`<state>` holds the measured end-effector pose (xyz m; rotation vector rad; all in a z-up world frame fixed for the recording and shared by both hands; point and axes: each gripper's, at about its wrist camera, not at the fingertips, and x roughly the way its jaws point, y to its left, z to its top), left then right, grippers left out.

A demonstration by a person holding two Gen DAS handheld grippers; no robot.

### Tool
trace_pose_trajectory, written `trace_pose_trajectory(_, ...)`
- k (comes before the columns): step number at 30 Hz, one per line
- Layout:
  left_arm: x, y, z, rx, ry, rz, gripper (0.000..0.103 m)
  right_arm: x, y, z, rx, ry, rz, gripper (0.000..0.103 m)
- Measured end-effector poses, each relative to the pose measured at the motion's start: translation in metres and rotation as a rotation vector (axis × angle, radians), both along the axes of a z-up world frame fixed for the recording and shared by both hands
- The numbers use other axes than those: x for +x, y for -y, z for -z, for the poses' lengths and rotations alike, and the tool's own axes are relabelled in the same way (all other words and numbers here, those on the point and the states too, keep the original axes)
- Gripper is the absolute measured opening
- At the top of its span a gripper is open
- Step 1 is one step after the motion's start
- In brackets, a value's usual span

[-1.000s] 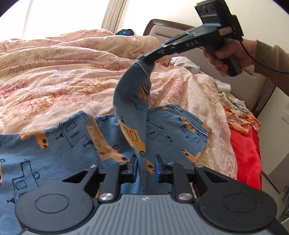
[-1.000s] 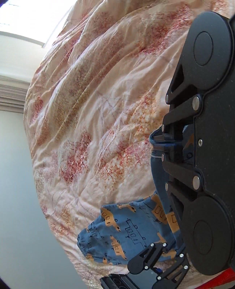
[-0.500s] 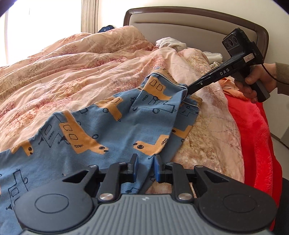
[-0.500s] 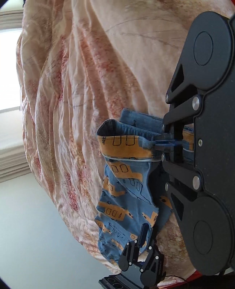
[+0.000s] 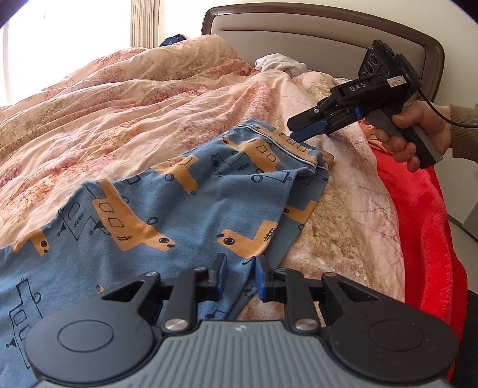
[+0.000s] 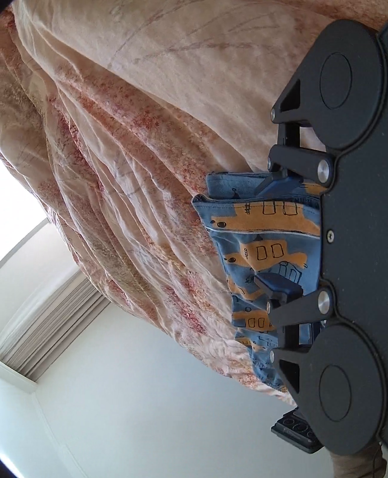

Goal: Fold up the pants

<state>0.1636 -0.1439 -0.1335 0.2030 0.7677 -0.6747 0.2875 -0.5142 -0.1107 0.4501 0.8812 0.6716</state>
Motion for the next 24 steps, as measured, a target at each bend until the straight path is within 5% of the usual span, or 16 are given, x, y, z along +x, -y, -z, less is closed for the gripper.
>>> trace_pose_trajectory(4,0.000,0.002,0.001,0.008,0.000,0.009,0.024,0.008,-0.020,0.005,-0.135,-0.009,-0.028,0.053)
trace_pose_trajectory(9,0.000,0.004,0.002,0.012,-0.004,0.007,0.026,0.012,-0.009,0.021,-0.040,-0.064,0.016,0.046)
trace_pose_trajectory(12,0.000,0.004,0.002,0.011,-0.002,0.011,0.026,0.009,-0.005,0.019,-0.037,-0.050,0.023,0.006)
trace_pose_trajectory(24,-0.010,0.007,-0.008,-0.026,0.006,0.097,0.025,0.000,0.021,-0.009,-0.063,-0.005,0.061,0.004)
